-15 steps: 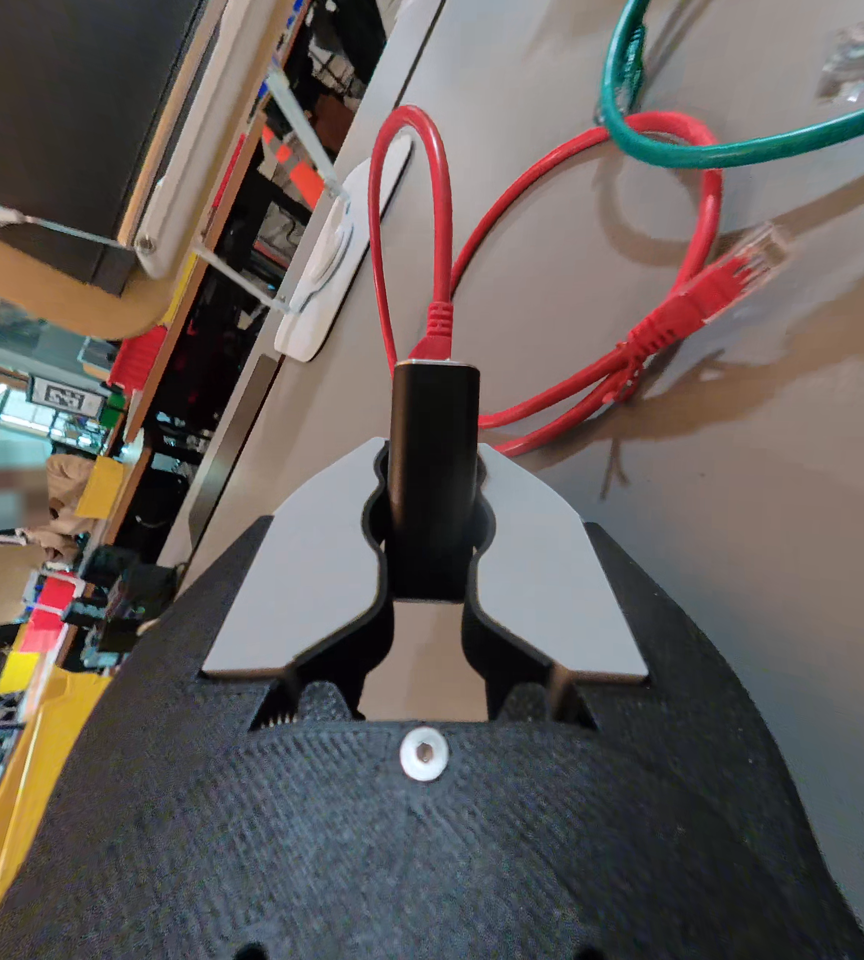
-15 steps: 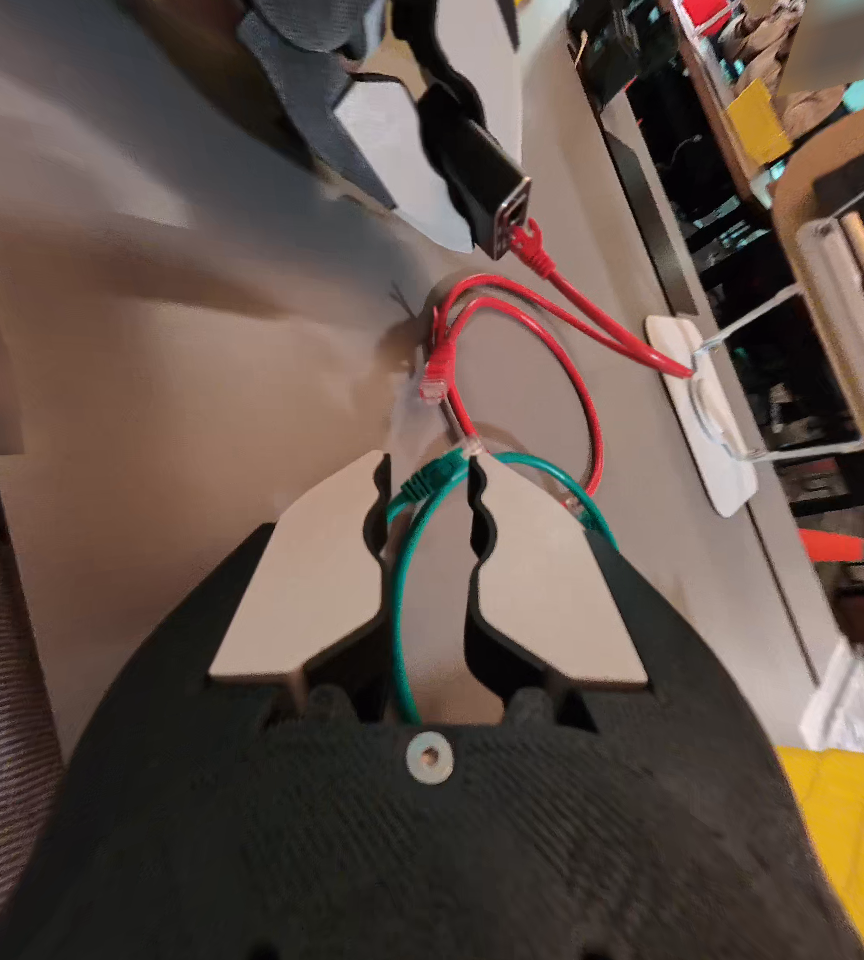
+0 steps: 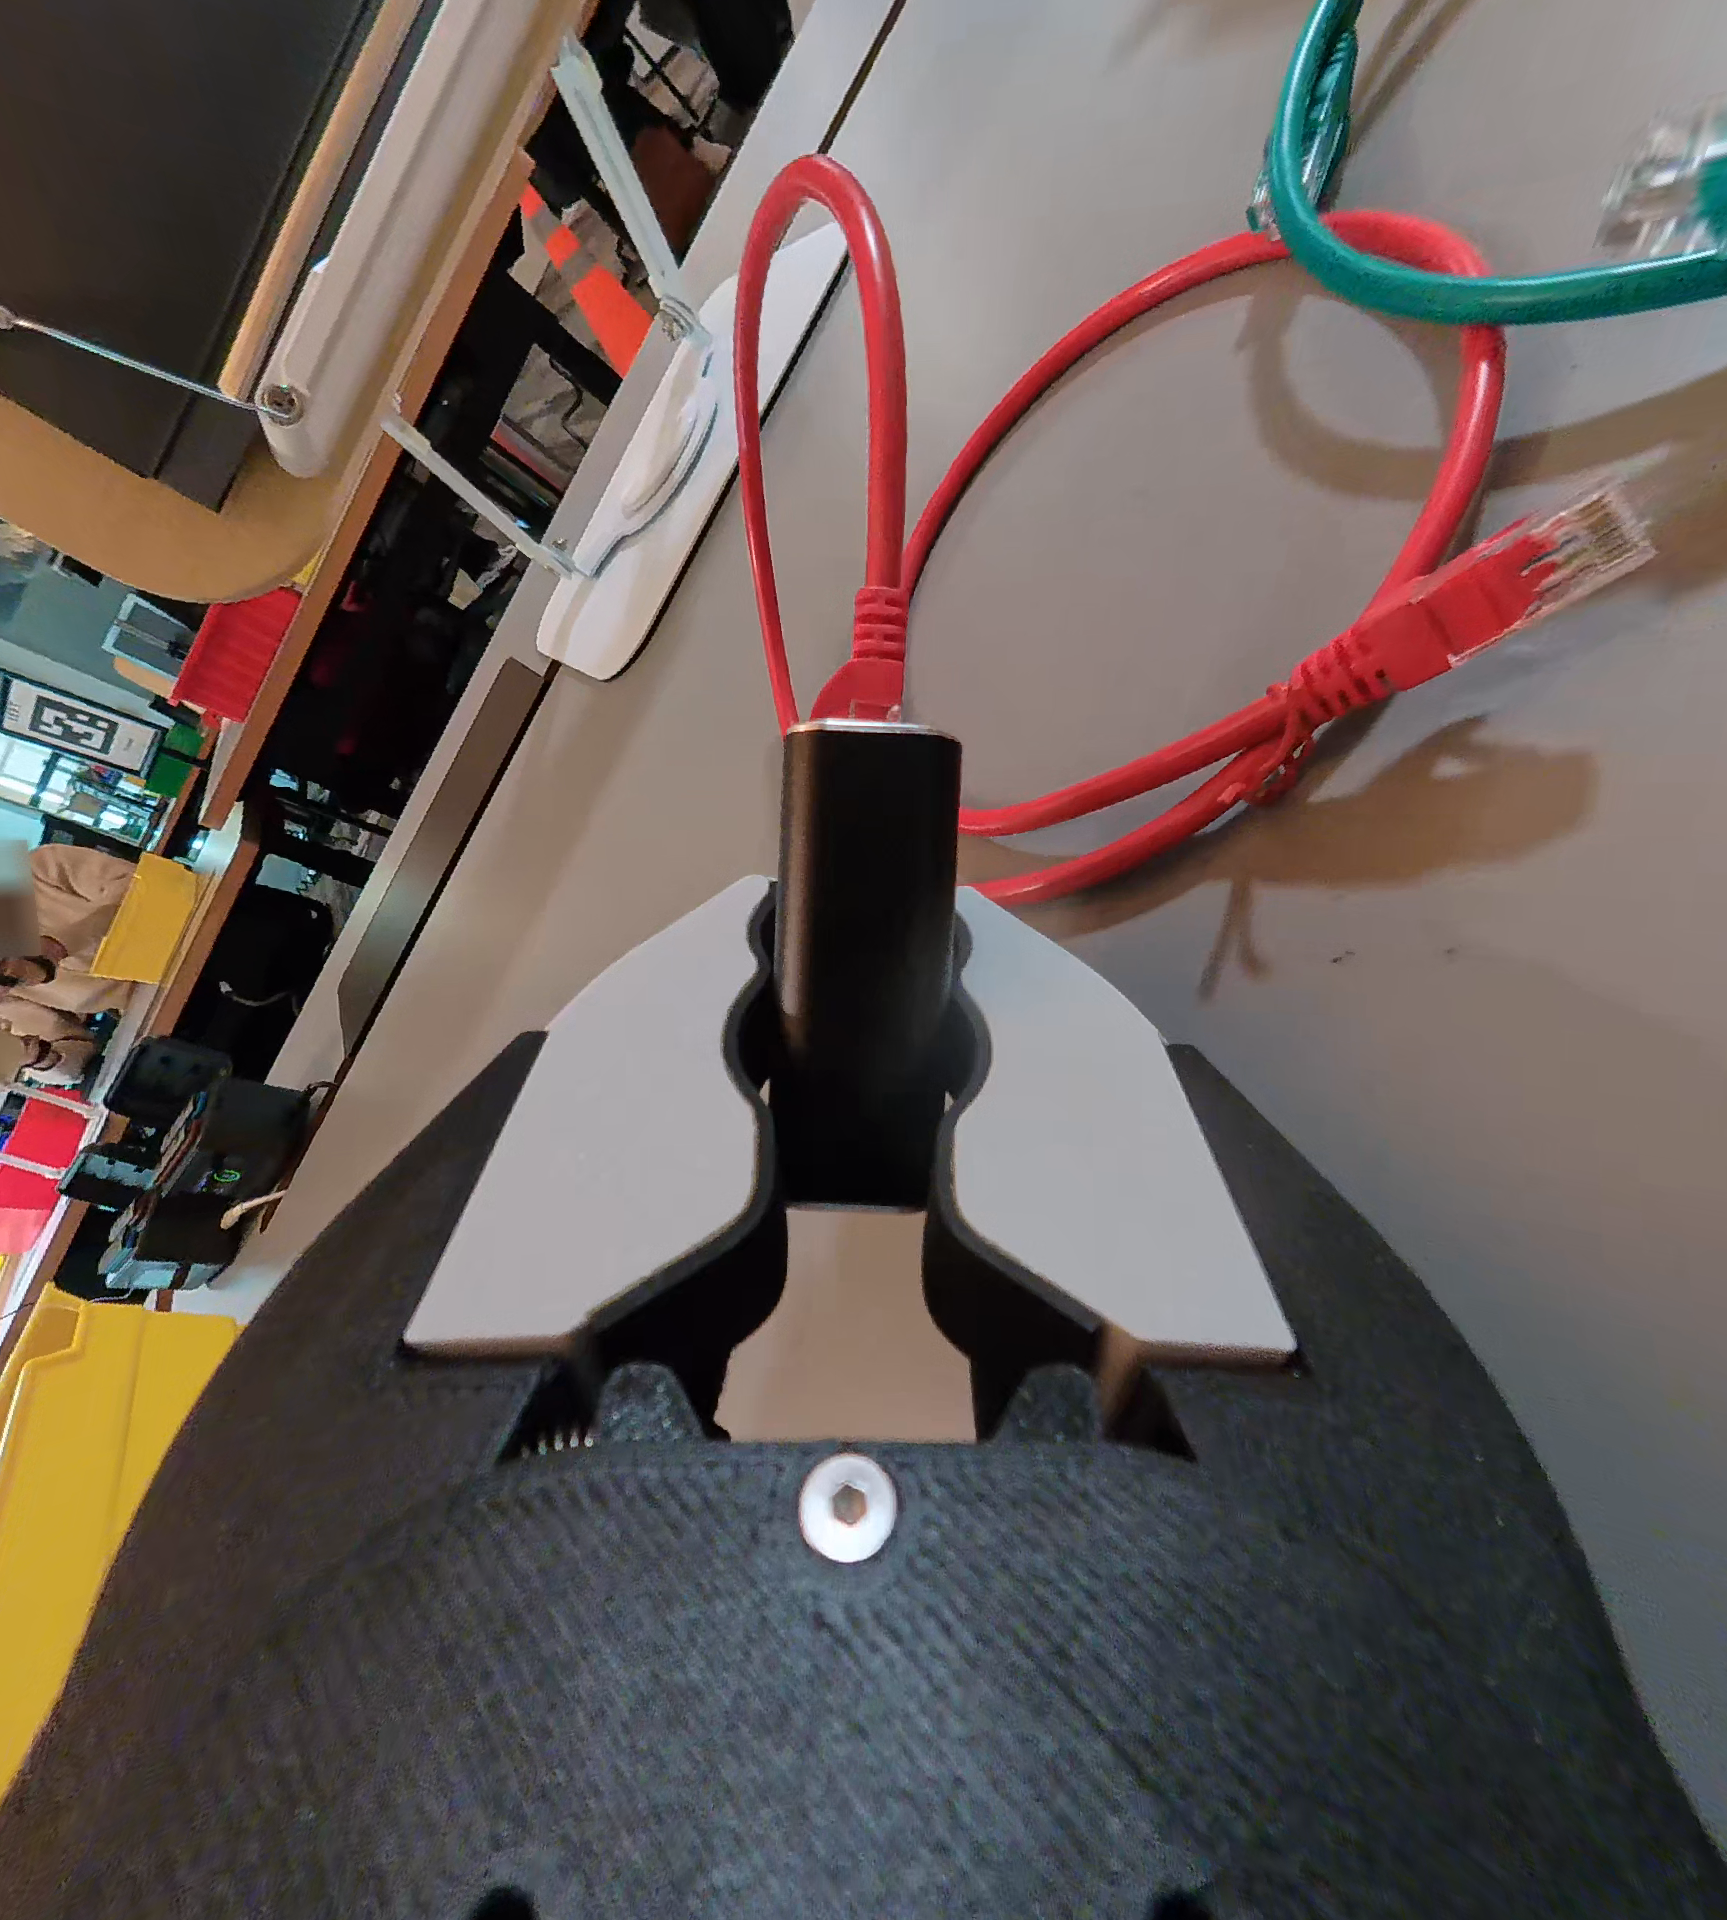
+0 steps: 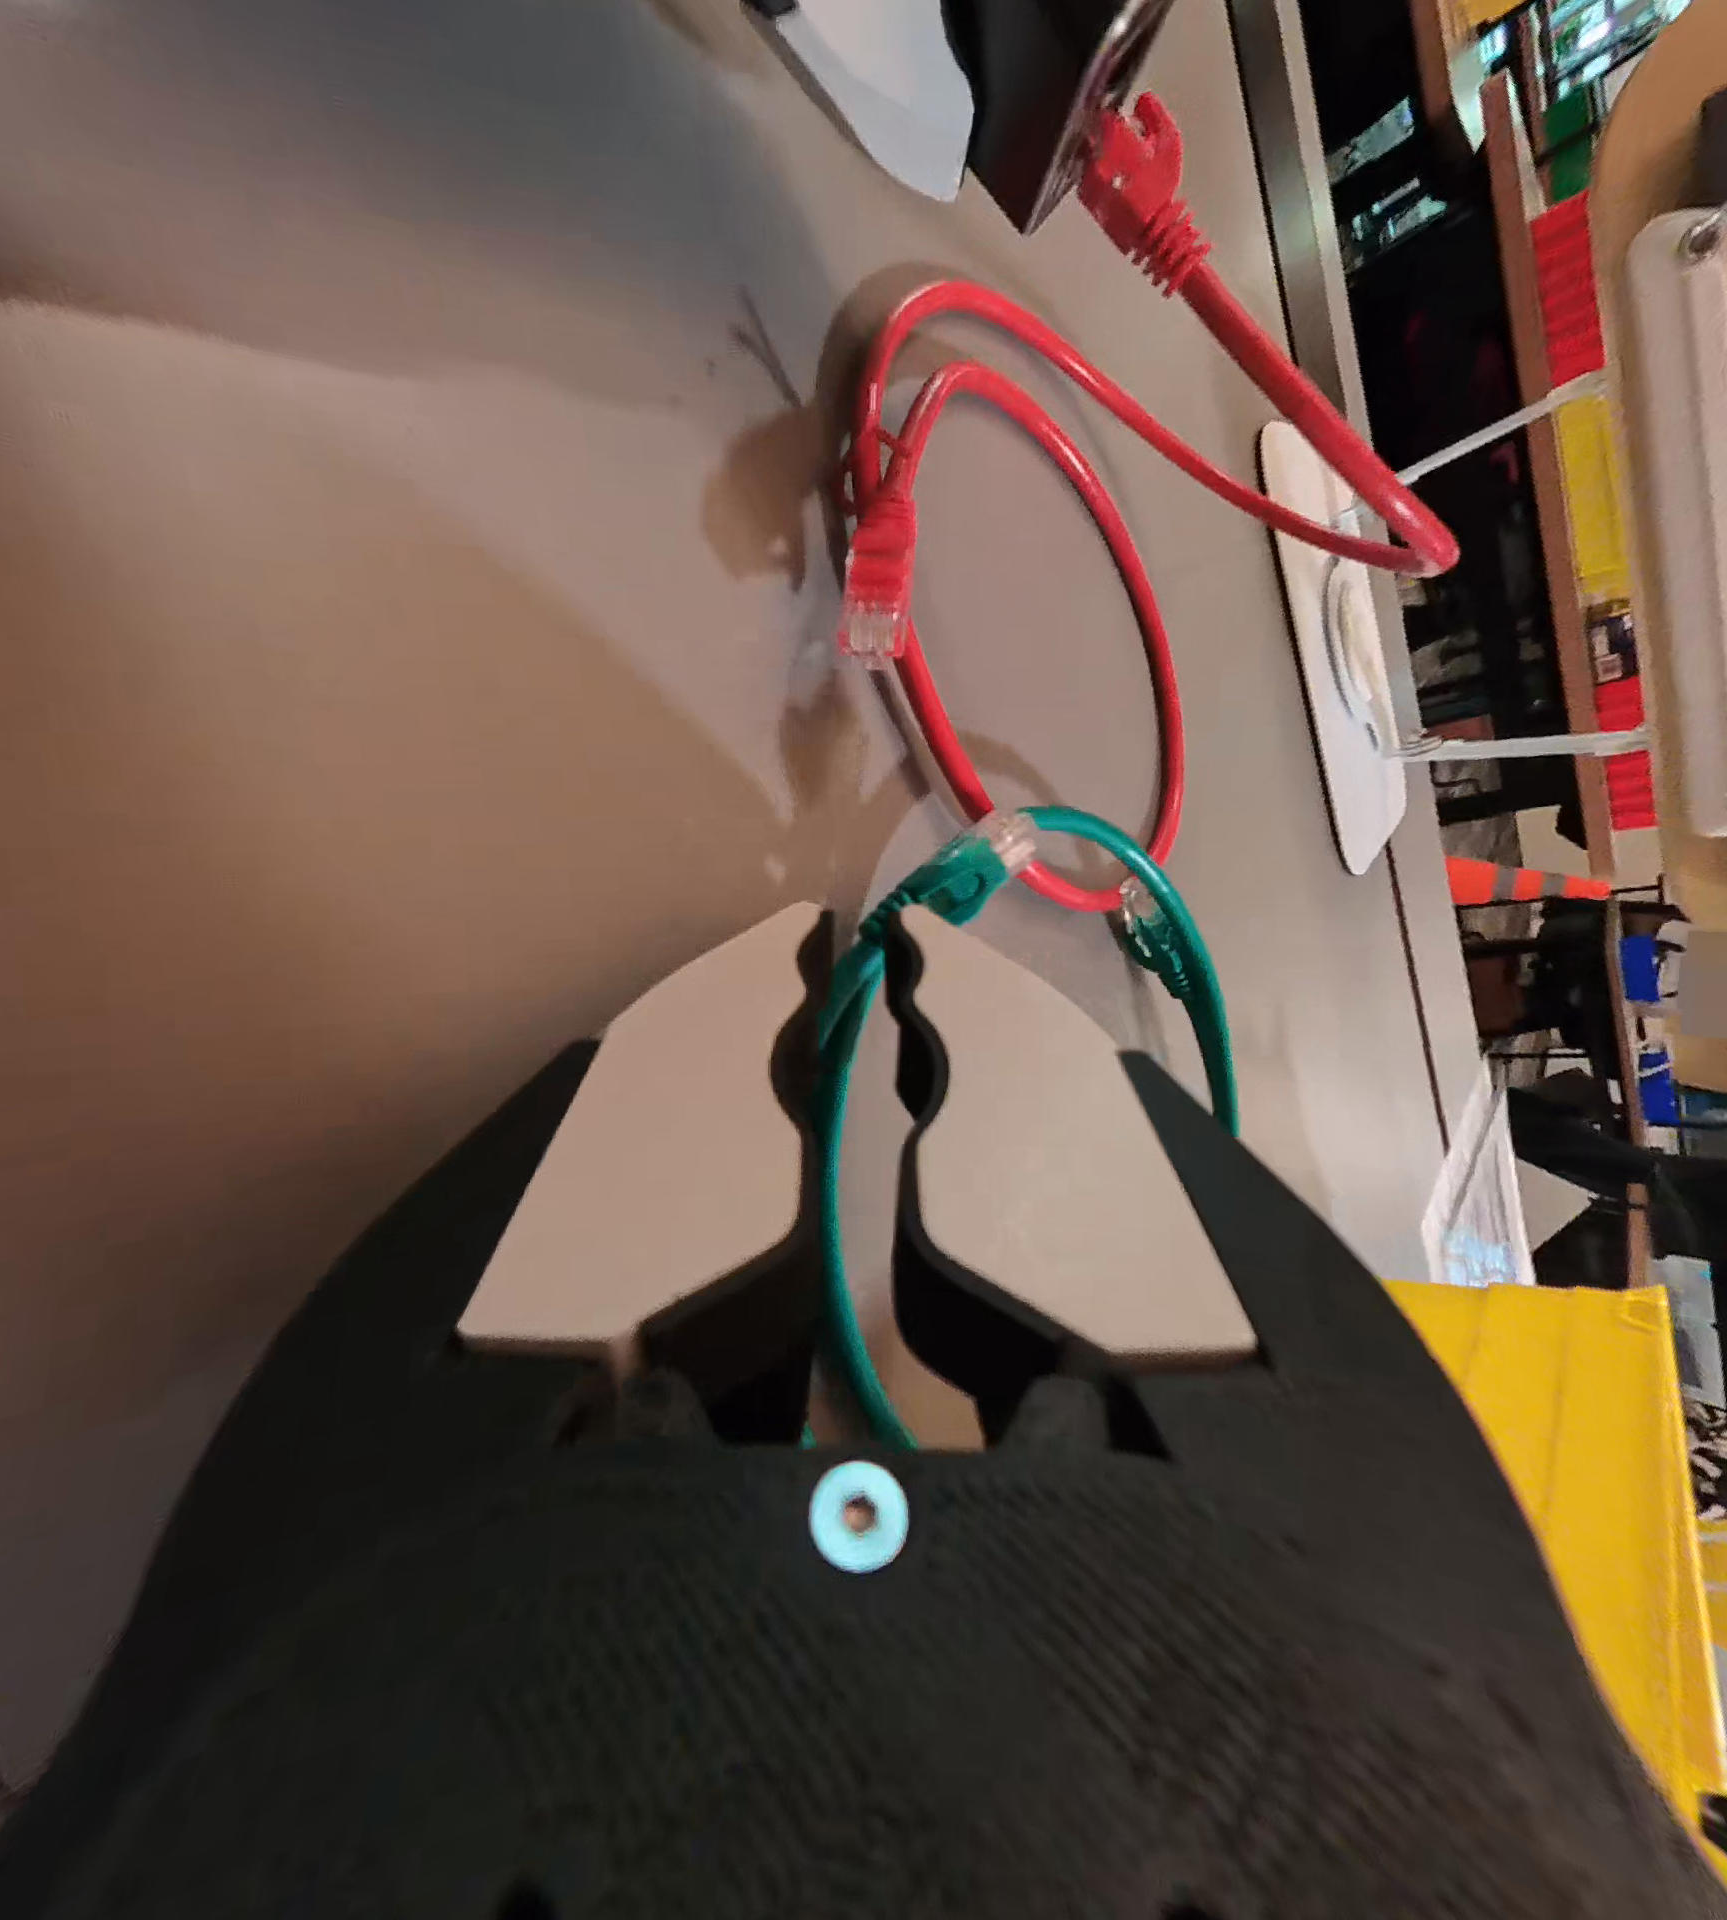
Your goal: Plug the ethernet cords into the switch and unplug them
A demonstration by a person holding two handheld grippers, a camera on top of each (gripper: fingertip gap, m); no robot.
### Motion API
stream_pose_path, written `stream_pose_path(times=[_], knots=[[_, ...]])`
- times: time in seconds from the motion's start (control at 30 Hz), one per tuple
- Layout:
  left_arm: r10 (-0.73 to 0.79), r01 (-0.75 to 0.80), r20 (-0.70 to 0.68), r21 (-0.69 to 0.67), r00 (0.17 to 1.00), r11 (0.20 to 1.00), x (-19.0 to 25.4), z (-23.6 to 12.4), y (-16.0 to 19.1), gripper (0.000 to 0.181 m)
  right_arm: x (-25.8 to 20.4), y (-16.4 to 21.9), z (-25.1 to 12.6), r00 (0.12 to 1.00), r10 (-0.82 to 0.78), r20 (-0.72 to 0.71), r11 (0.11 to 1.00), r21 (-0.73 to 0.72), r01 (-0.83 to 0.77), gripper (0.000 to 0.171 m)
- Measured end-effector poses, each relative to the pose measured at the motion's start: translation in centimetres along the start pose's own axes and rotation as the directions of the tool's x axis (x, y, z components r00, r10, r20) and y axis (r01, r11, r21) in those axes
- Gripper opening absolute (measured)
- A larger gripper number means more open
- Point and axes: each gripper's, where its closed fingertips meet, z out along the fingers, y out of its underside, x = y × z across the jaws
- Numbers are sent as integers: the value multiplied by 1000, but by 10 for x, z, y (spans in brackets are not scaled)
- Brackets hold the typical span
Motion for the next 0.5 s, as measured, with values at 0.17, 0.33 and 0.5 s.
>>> stream_pose_path(times=[0.17,0.33,0.5], knots=[[9,-9,-4,3,1000,1000,1,0,-1,28,5,4,2,1000,-4,-14,1000,-7,4,8],[17,-17,-5,3,1000,1000,2,-1,-2,28,13,8,2,999,4,-34,1000,-14,-5,15],[21,-21,-9,0,1000,1000,2,1,-2,28,22,18,1,998,29,-56,998,-48,-32,17]])
